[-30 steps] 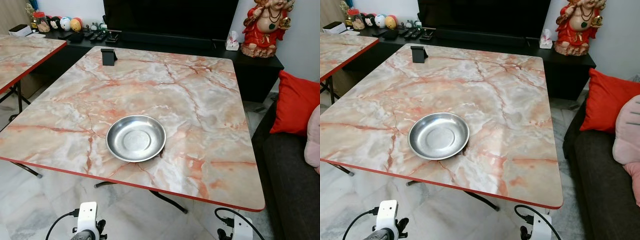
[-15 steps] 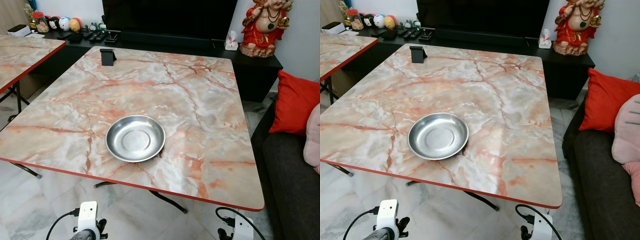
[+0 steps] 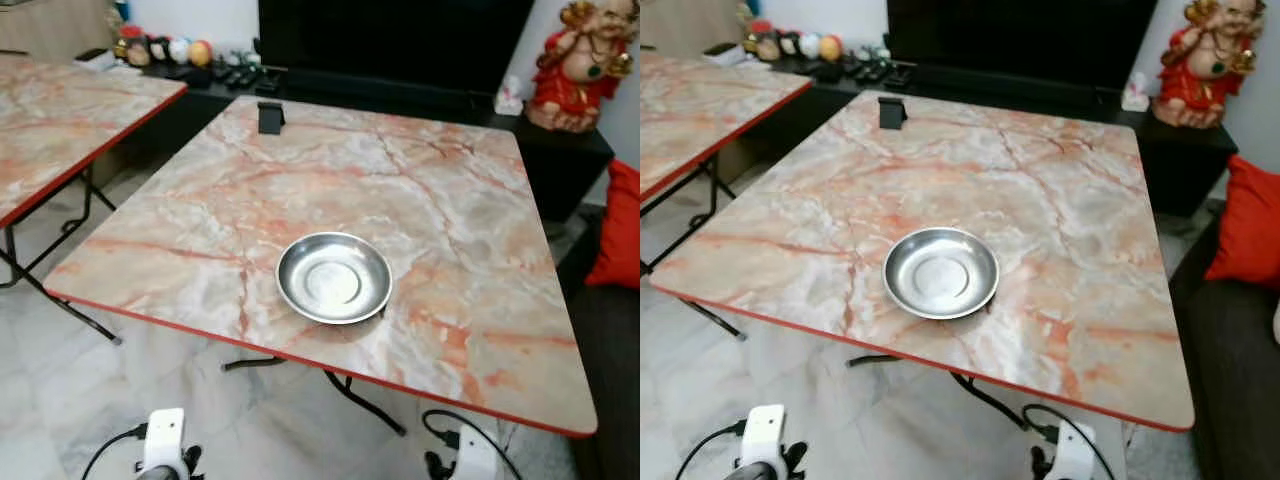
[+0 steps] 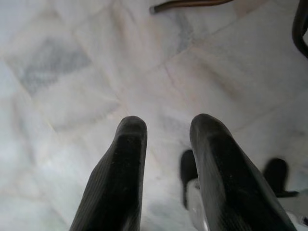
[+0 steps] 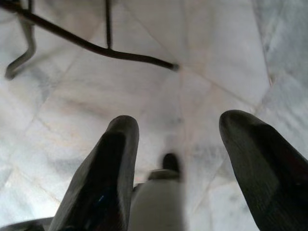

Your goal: Setting the table

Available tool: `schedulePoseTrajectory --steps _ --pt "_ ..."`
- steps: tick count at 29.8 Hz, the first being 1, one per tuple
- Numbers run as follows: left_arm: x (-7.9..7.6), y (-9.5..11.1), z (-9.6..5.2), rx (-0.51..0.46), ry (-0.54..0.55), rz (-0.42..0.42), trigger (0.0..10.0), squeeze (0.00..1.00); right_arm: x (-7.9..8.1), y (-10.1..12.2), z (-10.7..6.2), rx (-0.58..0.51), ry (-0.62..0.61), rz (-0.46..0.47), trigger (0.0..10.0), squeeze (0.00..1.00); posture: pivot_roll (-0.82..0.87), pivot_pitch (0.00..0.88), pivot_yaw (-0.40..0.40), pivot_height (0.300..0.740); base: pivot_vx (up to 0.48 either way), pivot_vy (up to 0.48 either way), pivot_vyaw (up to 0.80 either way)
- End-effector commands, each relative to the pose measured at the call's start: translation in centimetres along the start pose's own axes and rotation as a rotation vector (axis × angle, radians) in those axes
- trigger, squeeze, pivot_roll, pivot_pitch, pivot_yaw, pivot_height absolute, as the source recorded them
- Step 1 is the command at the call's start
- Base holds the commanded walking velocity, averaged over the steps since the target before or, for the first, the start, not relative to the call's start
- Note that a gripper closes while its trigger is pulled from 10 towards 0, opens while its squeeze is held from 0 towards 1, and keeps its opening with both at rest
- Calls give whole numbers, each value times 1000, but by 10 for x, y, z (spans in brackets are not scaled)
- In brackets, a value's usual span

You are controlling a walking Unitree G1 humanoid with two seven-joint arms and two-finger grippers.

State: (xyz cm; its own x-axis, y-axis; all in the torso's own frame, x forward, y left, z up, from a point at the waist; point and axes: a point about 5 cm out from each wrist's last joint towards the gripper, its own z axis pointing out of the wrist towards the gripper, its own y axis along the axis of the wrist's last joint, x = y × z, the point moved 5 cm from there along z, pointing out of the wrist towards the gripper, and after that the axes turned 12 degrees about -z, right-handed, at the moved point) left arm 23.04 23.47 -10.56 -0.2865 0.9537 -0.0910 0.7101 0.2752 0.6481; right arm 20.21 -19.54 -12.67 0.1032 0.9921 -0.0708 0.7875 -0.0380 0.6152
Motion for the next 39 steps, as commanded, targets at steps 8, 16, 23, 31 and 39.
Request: schedulePoseTrajectory --steps 8,16,23,31,39 --pt "-13 0 2 3 -32 10 10000 0 -14 -8 -2 16 -36 5 10000 0 10 0 -27 740 0 410 -191" --pt "-13 1 2 -1 -32 14 10000 0 -15 -9 -2 18 -38 5 10000 0 11 0 -26 740 0 383 0" --pt "-13 2 2 -4 -32 15 10000 0 -12 -8 -2 19 -26 -28 10000 0 17 0 -29 740 0 372 0" --pt "-12 3 2 -6 -24 8 10000 0 -6 -5 -2 4 -7 -31 10000 0 21 0 -28 740 0 373 552" --pt "-11 3 2 -7 -23 7 10000 0 -5 -3 -1 -1 -12 -20 10000 0 22 0 -28 740 0 374 122"
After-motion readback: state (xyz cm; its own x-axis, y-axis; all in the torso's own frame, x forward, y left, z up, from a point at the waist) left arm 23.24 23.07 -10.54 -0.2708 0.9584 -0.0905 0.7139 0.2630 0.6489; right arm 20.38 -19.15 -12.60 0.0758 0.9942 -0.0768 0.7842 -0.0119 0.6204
